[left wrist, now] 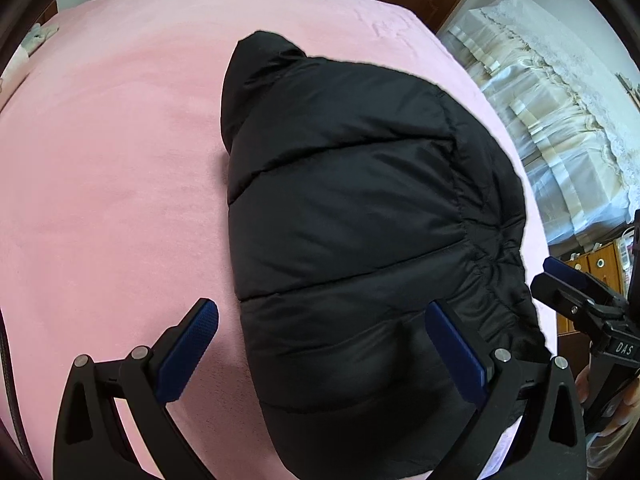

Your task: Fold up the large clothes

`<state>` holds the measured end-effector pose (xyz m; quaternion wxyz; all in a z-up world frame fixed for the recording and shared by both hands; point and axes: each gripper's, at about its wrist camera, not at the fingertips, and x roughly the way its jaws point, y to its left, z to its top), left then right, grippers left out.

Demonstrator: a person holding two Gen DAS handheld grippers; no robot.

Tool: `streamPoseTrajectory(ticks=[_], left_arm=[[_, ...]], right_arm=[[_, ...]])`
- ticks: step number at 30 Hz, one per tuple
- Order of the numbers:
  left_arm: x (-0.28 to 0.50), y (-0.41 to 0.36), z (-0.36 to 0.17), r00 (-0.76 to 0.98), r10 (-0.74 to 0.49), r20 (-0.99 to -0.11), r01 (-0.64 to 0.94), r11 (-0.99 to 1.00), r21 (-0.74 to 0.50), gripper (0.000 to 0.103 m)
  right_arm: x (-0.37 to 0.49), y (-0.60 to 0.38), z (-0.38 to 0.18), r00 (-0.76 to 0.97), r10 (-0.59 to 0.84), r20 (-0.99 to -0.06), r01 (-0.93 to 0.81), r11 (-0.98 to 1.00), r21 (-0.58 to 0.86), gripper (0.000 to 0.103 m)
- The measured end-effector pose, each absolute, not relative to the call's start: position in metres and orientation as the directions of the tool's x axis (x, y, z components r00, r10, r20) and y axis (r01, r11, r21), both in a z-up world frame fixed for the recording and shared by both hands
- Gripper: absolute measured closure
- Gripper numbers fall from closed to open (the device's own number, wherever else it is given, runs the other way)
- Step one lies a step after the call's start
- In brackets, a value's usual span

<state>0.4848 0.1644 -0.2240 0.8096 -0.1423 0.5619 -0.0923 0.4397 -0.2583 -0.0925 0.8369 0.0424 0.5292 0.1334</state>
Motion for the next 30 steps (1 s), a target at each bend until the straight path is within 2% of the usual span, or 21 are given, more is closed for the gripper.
streamPoseTrajectory(ticks=[11, 20, 25, 30], left_arm=[[0.507, 0.158, -0.277, 0.261, -0.398, -0.879, -0.034, 0.907, -0.420, 0.000], [0.522, 0.146, -0.302, 0.193, -0.479, -0.857, -0.008, 0.872, -0.489, 0.000], [0.531, 0.142, -0.315, 0.146, -0.516, -0.844, 0.005, 0.854, -0.521, 0.000], [0.538, 0.148, -0.333, 0.112, -0.574, -0.811, 0.001, 0.817, -0.577, 0.000]], right_arm=[[0.476, -0.280, -0.163, 0.296, 0.217, -0.930, -0.076, 0.976, 0.204, 0.000], [0.483, -0.296, -0.187, 0.241, 0.198, -0.950, -0.036, 0.980, 0.196, 0.000], [0.494, -0.315, -0.213, 0.170, 0.334, -0.927, 0.008, 0.940, 0.340, 0.000], [0.507, -0.333, -0.253, 0.077, 0.562, -0.823, 0.075, 0.820, 0.567, 0.000]])
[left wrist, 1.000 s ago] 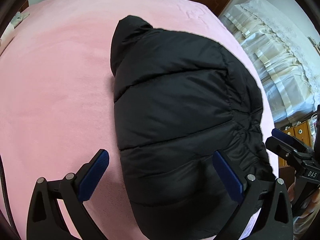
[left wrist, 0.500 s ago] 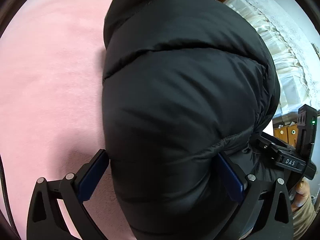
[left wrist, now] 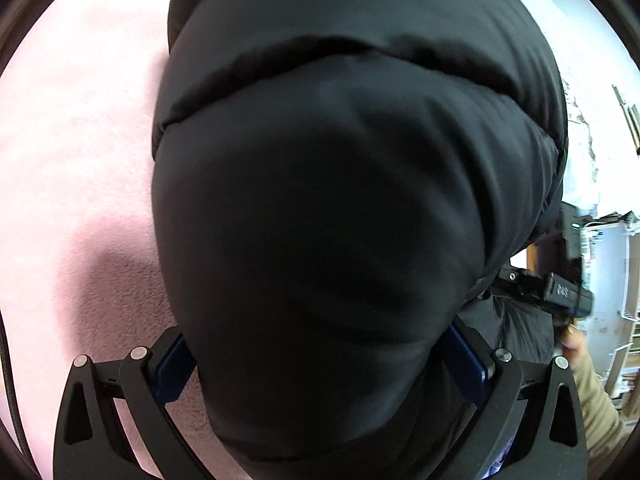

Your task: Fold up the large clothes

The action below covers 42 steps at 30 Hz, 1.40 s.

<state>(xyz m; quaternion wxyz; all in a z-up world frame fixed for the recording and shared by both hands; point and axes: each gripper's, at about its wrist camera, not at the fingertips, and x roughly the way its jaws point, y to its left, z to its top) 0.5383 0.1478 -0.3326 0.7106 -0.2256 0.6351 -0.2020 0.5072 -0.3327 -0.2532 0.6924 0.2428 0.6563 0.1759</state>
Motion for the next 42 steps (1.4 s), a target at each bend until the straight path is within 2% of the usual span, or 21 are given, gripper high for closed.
streamPoseTrajectory(ticks=[5, 9, 10, 12, 14, 16, 17, 19, 24, 29, 35, 42], left_arm=[[0.543, 0.156, -0.352, 0.088, -0.657, -0.748, -0.035, 0.749, -0.662, 0.000], [0.543, 0.160, -0.366, 0.098, -0.708, -0.699, -0.072, 0.696, -0.714, 0.000], [0.541, 0.159, -0.364, 0.115, -0.703, -0.702, -0.056, 0.701, -0.711, 0.000], [0.536, 0.160, -0.362, 0.141, -0.689, -0.711, -0.030, 0.715, -0.699, 0.006], [0.531, 0.162, -0.355, 0.166, -0.690, -0.704, -0.016, 0.712, -0.702, 0.024], [0.529, 0.165, -0.347, 0.185, -0.694, -0.696, -0.005, 0.708, -0.707, 0.038], [0.527, 0.166, -0.341, 0.191, -0.693, -0.695, 0.004, 0.709, -0.705, 0.044], [0.521, 0.170, -0.327, 0.209, -0.685, -0.699, 0.030, 0.718, -0.695, 0.048], [0.500, 0.193, -0.291, 0.249, -0.686, -0.683, 0.085, 0.719, -0.690, 0.050], [0.487, 0.249, -0.262, 0.291, -0.680, -0.673, 0.101, 0.721, -0.685, 0.050], [0.494, 0.350, -0.232, 0.365, -0.636, -0.680, 0.110, 0.754, -0.647, 0.049], [0.550, 0.462, -0.233, 0.416, -0.571, -0.708, 0.114, 0.805, -0.583, 0.049]], right_arm=[[0.514, -0.340, -0.278, 0.055, 0.704, -0.708, 0.096, 0.702, 0.706, 0.000], [0.517, -0.335, -0.280, 0.046, 0.725, -0.687, 0.069, 0.684, 0.726, 0.001], [0.517, -0.332, -0.280, 0.043, 0.732, -0.680, 0.061, 0.677, 0.733, 0.007], [0.517, -0.328, -0.280, 0.028, 0.777, -0.629, 0.060, 0.626, 0.777, 0.022], [0.516, -0.325, -0.276, 0.033, 0.776, -0.630, 0.056, 0.628, 0.776, 0.031], [0.512, -0.325, -0.267, 0.053, 0.778, -0.627, 0.057, 0.624, 0.779, 0.045], [0.510, -0.324, -0.263, 0.059, 0.775, -0.629, 0.055, 0.627, 0.777, 0.047], [0.502, -0.317, -0.248, 0.077, 0.765, -0.639, 0.038, 0.639, 0.769, 0.053], [0.467, -0.286, -0.220, 0.115, 0.775, -0.622, 0.035, 0.622, 0.782, 0.055], [0.447, -0.237, -0.188, 0.159, 0.780, -0.606, 0.011, 0.612, 0.791, 0.055], [0.488, -0.124, -0.160, 0.170, 0.785, -0.595, -0.077, 0.613, 0.786, 0.055], [0.534, -0.003, -0.171, 0.188, 0.797, -0.574, -0.128, 0.599, 0.790, 0.055]])
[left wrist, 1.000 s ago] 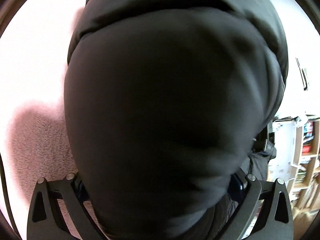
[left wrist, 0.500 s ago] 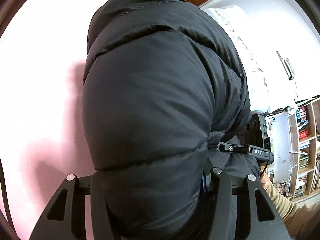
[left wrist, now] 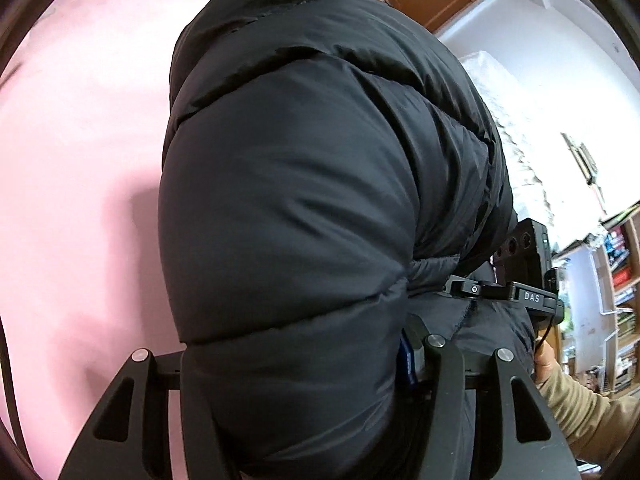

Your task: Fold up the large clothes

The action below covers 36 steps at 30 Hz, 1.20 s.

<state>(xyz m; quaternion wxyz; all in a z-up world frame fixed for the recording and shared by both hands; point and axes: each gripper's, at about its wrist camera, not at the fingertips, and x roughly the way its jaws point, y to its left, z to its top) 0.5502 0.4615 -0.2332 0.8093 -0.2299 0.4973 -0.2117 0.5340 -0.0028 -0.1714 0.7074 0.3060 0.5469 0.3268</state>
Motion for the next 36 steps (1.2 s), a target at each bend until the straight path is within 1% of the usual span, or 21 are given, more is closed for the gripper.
streamPoseTrajectory(ticks=[3, 7, 9, 10, 12, 13, 14, 15, 16, 17, 18, 20, 21, 22, 23, 25, 28, 31, 33, 35, 36], left_arm=[[0.582, 0.501, -0.249, 0.417, -0.538, -0.733, 0.094, 0.827, -0.554, 0.048], [0.610, 0.536, -0.275, 0.431, -0.490, -0.758, 0.076, 0.856, -0.511, 0.045], [0.620, 0.550, -0.292, 0.438, -0.472, -0.765, 0.047, 0.862, -0.505, 0.043], [0.625, 0.557, -0.305, 0.444, -0.453, -0.773, 0.028, 0.869, -0.494, 0.041], [0.628, 0.561, -0.328, 0.433, -0.414, -0.801, -0.005, 0.887, -0.461, 0.033], [0.629, 0.564, -0.344, 0.423, -0.389, -0.819, -0.033, 0.896, -0.443, 0.024], [0.628, 0.566, -0.354, 0.427, -0.362, -0.829, -0.058, 0.904, -0.424, 0.010], [0.624, 0.570, -0.364, 0.441, -0.305, -0.844, -0.096, 0.919, -0.383, 0.002], [0.621, 0.572, -0.369, 0.456, -0.287, -0.842, -0.110, 0.921, -0.374, 0.000], [0.619, 0.575, -0.372, 0.463, -0.297, -0.835, -0.114, 0.914, -0.389, 0.000], [0.616, 0.578, -0.376, 0.472, -0.306, -0.827, -0.122, 0.906, -0.405, 0.000], [0.618, 0.615, -0.386, 0.483, -0.306, -0.821, -0.125, 0.903, -0.410, 0.000], [0.611, 0.610, -0.384, 0.486, -0.299, -0.821, -0.125, 0.907, -0.403, 0.000], [0.594, 0.608, -0.382, 0.488, -0.285, -0.825, -0.123, 0.913, -0.389, 0.000], [0.592, 0.607, -0.378, 0.491, -0.267, -0.829, -0.126, 0.920, -0.371, 0.000], [0.588, 0.606, -0.367, 0.502, -0.205, -0.840, -0.133, 0.942, -0.309, 0.000], [0.575, 0.601, -0.345, 0.535, -0.137, -0.834, -0.125, 0.963, -0.238, 0.000], [0.554, 0.601, -0.324, 0.562, -0.095, -0.822, -0.118, 0.974, -0.193, 0.000], [0.544, 0.592, -0.316, 0.573, -0.086, -0.815, -0.121, 0.975, -0.188, 0.000], [0.544, 0.556, -0.309, 0.571, -0.105, -0.814, -0.127, 0.969, -0.214, 0.000], [0.551, 0.552, -0.294, 0.567, -0.124, -0.814, -0.127, 0.964, -0.235, 0.000]], right_arm=[[0.559, 0.037, -0.185, 0.200, 0.793, -0.576, -0.120, 0.603, 0.789, 0.056], [0.581, 0.084, -0.220, 0.210, 0.792, -0.574, -0.073, 0.598, 0.798, 0.055], [0.592, 0.105, -0.236, 0.224, 0.783, -0.581, -0.061, 0.606, 0.793, 0.055], [0.593, 0.114, -0.242, 0.232, 0.775, -0.588, -0.058, 0.615, 0.787, 0.055], [0.601, 0.123, -0.252, 0.234, 0.749, -0.620, -0.061, 0.647, 0.760, 0.054], [0.600, 0.142, -0.259, 0.228, 0.722, -0.654, -0.062, 0.681, 0.730, 0.049], [0.596, 0.161, -0.261, 0.231, 0.701, -0.674, -0.069, 0.703, 0.708, 0.046], [0.594, 0.169, -0.266, 0.234, 0.673, -0.701, -0.090, 0.733, 0.674, 0.041], [0.593, 0.179, -0.268, 0.235, 0.663, -0.711, -0.100, 0.744, 0.661, 0.037], [0.590, 0.184, -0.271, 0.234, 0.650, -0.723, -0.113, 0.757, 0.644, 0.032], [0.594, 0.192, -0.271, 0.235, 0.644, -0.728, -0.118, 0.763, 0.636, 0.030], [0.614, 0.172, -0.272, 0.235, 0.637, -0.734, -0.121, 0.768, 0.629, 0.025], [0.617, 0.168, -0.272, 0.232, 0.637, -0.735, -0.117, 0.769, 0.629, 0.020], [0.620, 0.165, -0.275, 0.229, 0.635, -0.738, -0.109, 0.770, 0.629, 0.017], [0.638, 0.157, -0.278, 0.228, 0.633, -0.740, -0.103, 0.771, 0.628, 0.017], [0.633, 0.150, -0.269, 0.239, 0.625, -0.743, -0.111, 0.778, 0.618, 0.017], [0.618, 0.152, -0.244, 0.279, 0.602, -0.748, -0.163, 0.797, 0.581, 0.016], [0.599, 0.140, -0.222, 0.328, 0.577, -0.748, -0.208, 0.817, 0.538, 0.016], [0.588, 0.121, -0.207, 0.350, 0.560, -0.751, -0.218, 0.828, 0.517, 0.016], [0.577, 0.117, -0.190, 0.380, 0.549, -0.745, -0.228, 0.836, 0.499, 0.016], [0.573, 0.108, -0.187, 0.389, 0.548, -0.741, -0.227, 0.836, 0.499, 0.016]])
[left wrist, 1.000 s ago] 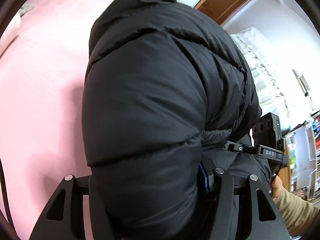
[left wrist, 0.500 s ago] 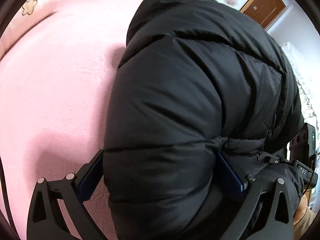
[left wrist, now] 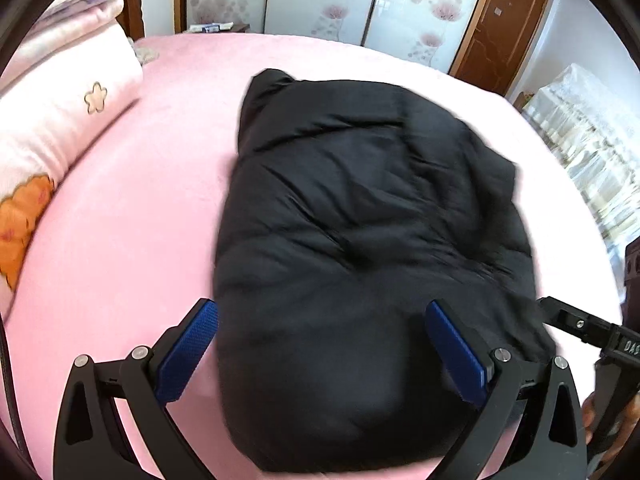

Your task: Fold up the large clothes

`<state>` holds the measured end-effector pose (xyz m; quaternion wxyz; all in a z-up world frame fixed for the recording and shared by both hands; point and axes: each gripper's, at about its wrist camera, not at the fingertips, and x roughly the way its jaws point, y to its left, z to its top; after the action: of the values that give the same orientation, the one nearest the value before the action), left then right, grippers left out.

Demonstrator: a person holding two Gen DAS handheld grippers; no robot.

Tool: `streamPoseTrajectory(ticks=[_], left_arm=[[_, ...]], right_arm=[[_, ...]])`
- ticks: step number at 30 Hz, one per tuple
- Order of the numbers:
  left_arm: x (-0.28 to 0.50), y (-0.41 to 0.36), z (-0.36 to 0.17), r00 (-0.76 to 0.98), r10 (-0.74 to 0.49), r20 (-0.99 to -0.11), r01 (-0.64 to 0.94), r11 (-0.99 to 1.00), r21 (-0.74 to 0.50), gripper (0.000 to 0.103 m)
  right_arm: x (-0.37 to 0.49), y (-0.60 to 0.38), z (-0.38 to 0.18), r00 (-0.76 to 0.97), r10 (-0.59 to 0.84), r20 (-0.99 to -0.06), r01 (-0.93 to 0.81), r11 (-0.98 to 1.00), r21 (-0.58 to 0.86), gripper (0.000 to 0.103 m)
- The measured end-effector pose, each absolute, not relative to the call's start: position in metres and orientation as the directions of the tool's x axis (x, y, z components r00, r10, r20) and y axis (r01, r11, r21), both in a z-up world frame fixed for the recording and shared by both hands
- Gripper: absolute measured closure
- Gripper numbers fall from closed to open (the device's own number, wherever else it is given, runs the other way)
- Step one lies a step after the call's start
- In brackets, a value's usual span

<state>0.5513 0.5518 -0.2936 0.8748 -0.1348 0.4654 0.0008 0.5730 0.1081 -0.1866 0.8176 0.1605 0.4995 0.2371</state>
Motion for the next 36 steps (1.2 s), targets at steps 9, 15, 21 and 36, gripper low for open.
streamPoseTrajectory(ticks=[9, 15, 21, 36], left_arm=[[0.480, 0.468, -0.213, 0.544, -0.213, -0.812, -0.149, 0.927, -0.343, 0.000], [0.400, 0.408, -0.162, 0.558, -0.168, -0.813, -0.158, 0.940, -0.303, 0.000], [0.343, 0.355, -0.124, 0.554, -0.172, -0.814, -0.200, 0.922, -0.331, 0.000], [0.209, 0.220, -0.087, 0.494, 0.011, -0.869, -0.191, 0.977, -0.096, 0.001]], right_arm=[[0.500, 0.070, -0.134, 0.447, 0.517, -0.730, -0.214, 0.854, 0.474, 0.016], [0.435, 0.030, -0.090, 0.469, 0.480, -0.742, -0.216, 0.876, 0.430, 0.016], [0.382, -0.003, -0.046, 0.489, 0.433, -0.757, -0.232, 0.901, 0.366, 0.016], [0.247, -0.100, -0.002, 0.532, 0.275, -0.800, -0.211, 0.959, 0.190, 0.016]])
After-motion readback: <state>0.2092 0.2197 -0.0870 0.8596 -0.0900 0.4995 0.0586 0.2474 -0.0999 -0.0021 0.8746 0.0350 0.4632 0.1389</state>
